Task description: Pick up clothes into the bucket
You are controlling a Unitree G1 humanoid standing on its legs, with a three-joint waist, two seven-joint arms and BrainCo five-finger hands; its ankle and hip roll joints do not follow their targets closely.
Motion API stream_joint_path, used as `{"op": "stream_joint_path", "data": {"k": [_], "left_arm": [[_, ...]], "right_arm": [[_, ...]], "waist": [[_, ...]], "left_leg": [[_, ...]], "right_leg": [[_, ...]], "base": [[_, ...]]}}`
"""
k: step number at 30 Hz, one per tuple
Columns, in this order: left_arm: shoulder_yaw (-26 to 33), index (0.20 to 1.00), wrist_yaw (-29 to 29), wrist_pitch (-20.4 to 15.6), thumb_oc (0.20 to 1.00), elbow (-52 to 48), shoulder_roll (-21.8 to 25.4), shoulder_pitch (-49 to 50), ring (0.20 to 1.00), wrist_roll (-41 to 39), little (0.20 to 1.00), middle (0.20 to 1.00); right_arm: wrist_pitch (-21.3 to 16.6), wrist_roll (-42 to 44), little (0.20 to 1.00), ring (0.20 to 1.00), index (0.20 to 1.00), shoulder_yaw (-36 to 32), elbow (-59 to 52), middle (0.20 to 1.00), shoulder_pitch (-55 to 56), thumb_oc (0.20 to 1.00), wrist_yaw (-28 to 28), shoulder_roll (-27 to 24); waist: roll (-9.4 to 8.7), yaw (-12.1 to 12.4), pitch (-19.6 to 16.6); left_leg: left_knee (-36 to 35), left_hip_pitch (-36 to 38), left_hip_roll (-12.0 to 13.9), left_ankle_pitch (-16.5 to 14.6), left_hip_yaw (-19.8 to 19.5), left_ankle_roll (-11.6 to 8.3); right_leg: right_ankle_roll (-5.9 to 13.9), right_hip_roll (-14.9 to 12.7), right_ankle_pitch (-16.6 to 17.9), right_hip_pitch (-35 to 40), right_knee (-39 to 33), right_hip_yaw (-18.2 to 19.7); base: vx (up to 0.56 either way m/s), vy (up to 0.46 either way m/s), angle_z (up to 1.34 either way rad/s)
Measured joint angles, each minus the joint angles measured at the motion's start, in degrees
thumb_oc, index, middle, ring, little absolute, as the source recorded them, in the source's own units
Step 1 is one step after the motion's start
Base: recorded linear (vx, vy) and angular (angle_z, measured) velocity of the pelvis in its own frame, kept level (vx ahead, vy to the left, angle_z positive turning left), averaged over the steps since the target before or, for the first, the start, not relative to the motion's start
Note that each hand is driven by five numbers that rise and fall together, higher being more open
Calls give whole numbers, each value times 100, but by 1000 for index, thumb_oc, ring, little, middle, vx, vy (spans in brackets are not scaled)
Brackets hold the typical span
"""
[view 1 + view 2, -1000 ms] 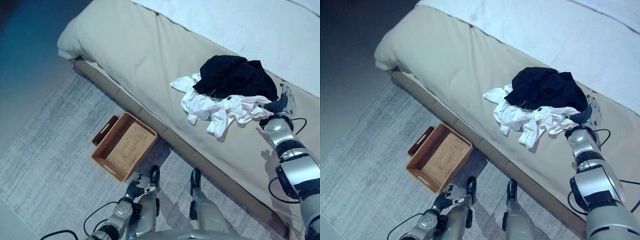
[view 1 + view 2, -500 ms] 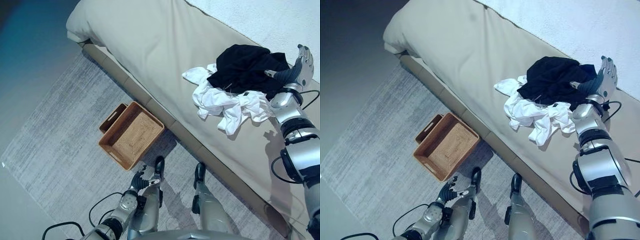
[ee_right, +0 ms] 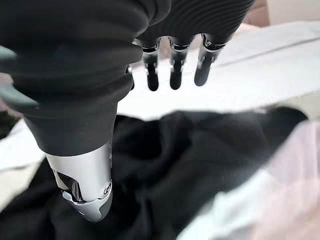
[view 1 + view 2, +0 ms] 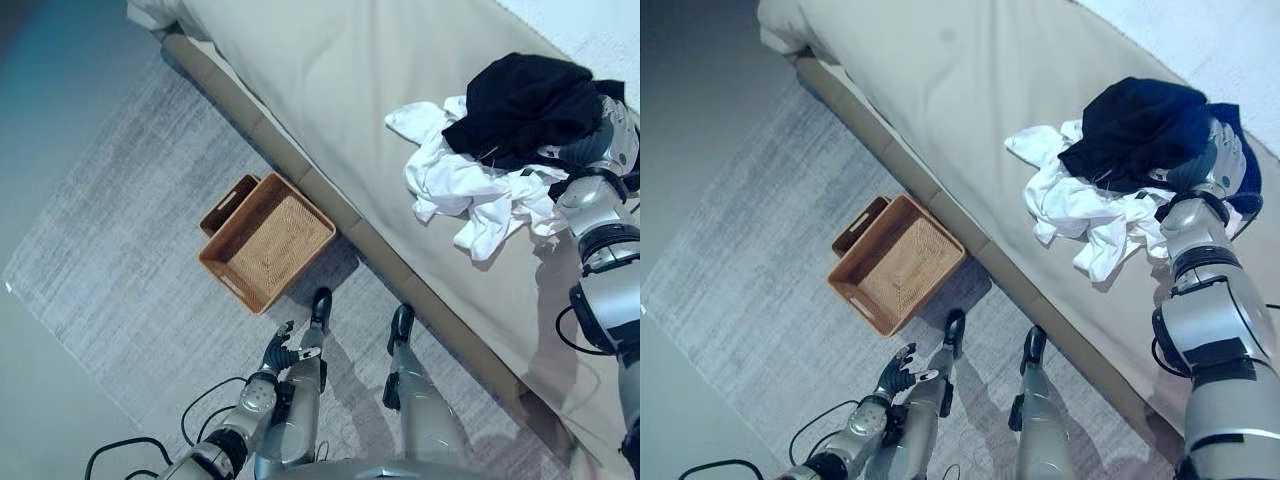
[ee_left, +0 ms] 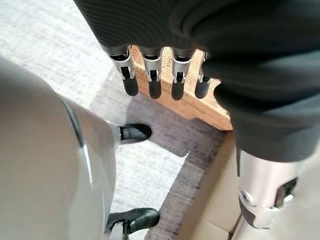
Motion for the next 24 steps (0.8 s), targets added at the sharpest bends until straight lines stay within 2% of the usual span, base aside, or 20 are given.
{"op": "stream_joint_path", "data": {"k": [6,7,8,9,10,16,18,19,20,21,23,24], "left_arm": [[-38,1000,-14,-2,1000,-265,2,-198,1000,-163,1000,1000],[-36,1000,-13,-7,1000,-308,4,-200,1000,-207,1000,1000],[-40,1000,-13,-10,1000,-352,-8,-225,1000,-275,1000,1000],[-44,1000,-13,-9,1000,-357,-10,-242,1000,-314,1000,1000],[-44,1000,-12,-9,1000,-369,-8,-265,1000,-334,1000,1000],[-46,1000,11,-11,1000,-433,-16,-286,1000,-358,1000,1000],[-37,1000,25,-15,1000,-439,-3,-298,1000,-359,1000,1000],[23,1000,40,-63,1000,-500,31,-346,1000,-358,1000,1000],[20,1000,58,-104,1000,-521,63,-403,1000,-358,1000,1000],[30,1000,91,-117,1000,-487,39,-404,1000,-359,1000,1000],[27,1000,134,-116,1000,-459,56,-423,1000,-358,1000,1000],[51,1000,135,-115,1000,-421,53,-460,1000,-358,1000,1000]], "right_arm": [[32,-2,1000,1000,1000,305,73,1000,-294,1000,59,-178],[32,-3,959,959,959,344,71,959,-344,959,59,-178],[36,-2,347,347,347,387,68,347,-459,347,59,-175],[36,-2,244,244,244,419,71,244,-508,244,58,-175],[38,-2,200,200,200,442,89,200,-621,200,59,-175],[40,2,200,200,200,450,45,200,-862,200,25,-162],[40,7,200,200,200,451,-91,200,-860,200,-65,-110],[39,65,200,200,200,441,-208,200,-855,200,-87,-52],[34,105,200,200,200,449,-244,200,-843,200,-104,-42],[35,169,200,200,200,425,-415,200,-829,200,-126,14],[-4,230,200,200,200,438,-714,200,-836,200,-146,40],[-5,285,200,200,200,414,-839,200,-855,200,-158,29]], "waist": [[-8,138,184],[-12,143,190],[-11,149,227],[-10,148,255],[-12,145,276],[-25,140,285],[-91,129,325],[-182,103,388],[-237,80,415],[-219,116,413],[-221,54,412],[-232,-56,417]], "left_leg": [[74,-485,10,14,-11,15],[86,-543,5,14,-14,15],[86,-594,2,14,-12,15],[89,-602,0,14,-16,15],[98,-642,-4,14,-16,16],[159,-706,-30,15,-14,17],[366,-714,-104,15,10,17],[931,-956,-272,-5,22,15],[978,-972,-350,29,12,74],[302,-524,-229,398,19,213],[101,-291,-197,420,12,185],[81,-152,-217,420,32,185]], "right_leg": [[-4,-7,9,-541,175,4],[-4,-18,9,-595,184,6],[-4,-21,9,-662,221,11],[-4,-23,9,-675,236,10],[-4,-28,9,-733,276,15],[-4,-88,9,-812,360,32],[-5,-125,12,-752,378,77],[-53,-272,99,-643,374,94],[-59,-338,131,-602,379,97],[-51,-268,138,-485,381,142],[-49,-255,137,-360,384,166],[-40,-251,144,-219,384,164]], "base": [[-6,-3,-2],[0,0,0],[0,0,0],[0,0,0],[0,0,0],[1,14,0],[-7,42,5],[-11,22,16],[0,0,0],[4,14,-21],[10,2,-12],[30,-13,6]]}}
